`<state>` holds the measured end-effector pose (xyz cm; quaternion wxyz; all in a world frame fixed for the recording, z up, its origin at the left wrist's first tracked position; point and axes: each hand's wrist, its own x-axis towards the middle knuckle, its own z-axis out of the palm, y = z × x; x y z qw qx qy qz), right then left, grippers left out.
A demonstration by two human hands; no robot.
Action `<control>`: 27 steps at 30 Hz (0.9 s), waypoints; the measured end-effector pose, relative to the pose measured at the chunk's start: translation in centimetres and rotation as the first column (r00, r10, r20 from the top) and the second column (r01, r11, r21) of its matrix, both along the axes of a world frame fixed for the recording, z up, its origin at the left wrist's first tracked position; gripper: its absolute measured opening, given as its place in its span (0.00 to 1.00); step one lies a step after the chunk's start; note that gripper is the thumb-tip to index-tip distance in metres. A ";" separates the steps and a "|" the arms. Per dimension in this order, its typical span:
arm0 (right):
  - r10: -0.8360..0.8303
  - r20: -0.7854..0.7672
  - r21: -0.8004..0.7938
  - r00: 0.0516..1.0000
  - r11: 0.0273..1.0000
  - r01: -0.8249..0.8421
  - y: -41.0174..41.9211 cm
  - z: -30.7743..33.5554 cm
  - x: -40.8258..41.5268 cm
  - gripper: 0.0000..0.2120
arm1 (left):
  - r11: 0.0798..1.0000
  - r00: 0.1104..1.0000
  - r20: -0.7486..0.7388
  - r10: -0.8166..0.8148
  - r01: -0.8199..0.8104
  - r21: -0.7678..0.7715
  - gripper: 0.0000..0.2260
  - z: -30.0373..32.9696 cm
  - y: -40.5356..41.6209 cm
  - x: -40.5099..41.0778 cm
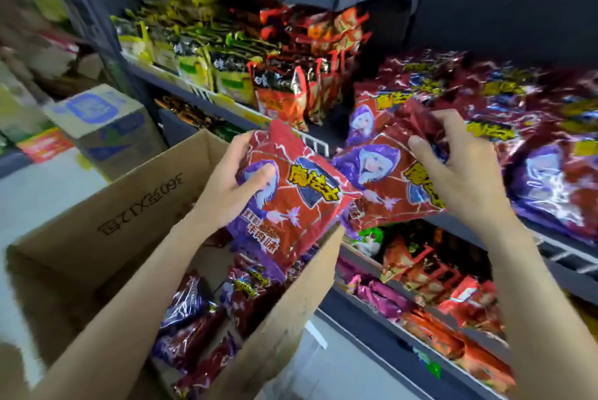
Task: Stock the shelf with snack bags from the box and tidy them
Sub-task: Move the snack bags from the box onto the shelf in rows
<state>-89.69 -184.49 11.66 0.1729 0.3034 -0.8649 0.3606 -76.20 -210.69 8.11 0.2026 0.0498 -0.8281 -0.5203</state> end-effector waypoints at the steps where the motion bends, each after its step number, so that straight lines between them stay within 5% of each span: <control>1: -0.036 -0.005 0.001 0.999 0.999 0.036 2.3 0.4 0.0 0.15 | 1.000 1.000 -0.004 -0.030 0.030 0.003 0.20 0.3 1.5 -0.8; 11: -0.365 -0.093 0.086 0.926 0.924 0.373 28.0 3.3 -0.1 0.15 | 0.985 0.982 -0.081 -0.170 0.170 -0.003 0.31 2.1 22.3 -9.2; 22: -0.236 0.140 0.413 0.961 0.896 0.160 45.4 5.2 -9.4 0.16 | 0.979 0.979 -0.060 -0.196 0.198 0.039 0.22 3.0 40.4 -14.7; 27: -0.343 -0.339 0.548 0.876 0.684 0.481 45.0 2.9 -12.6 0.13 | 0.986 0.979 -0.114 -0.168 0.167 -0.013 0.24 3.5 44.6 -17.4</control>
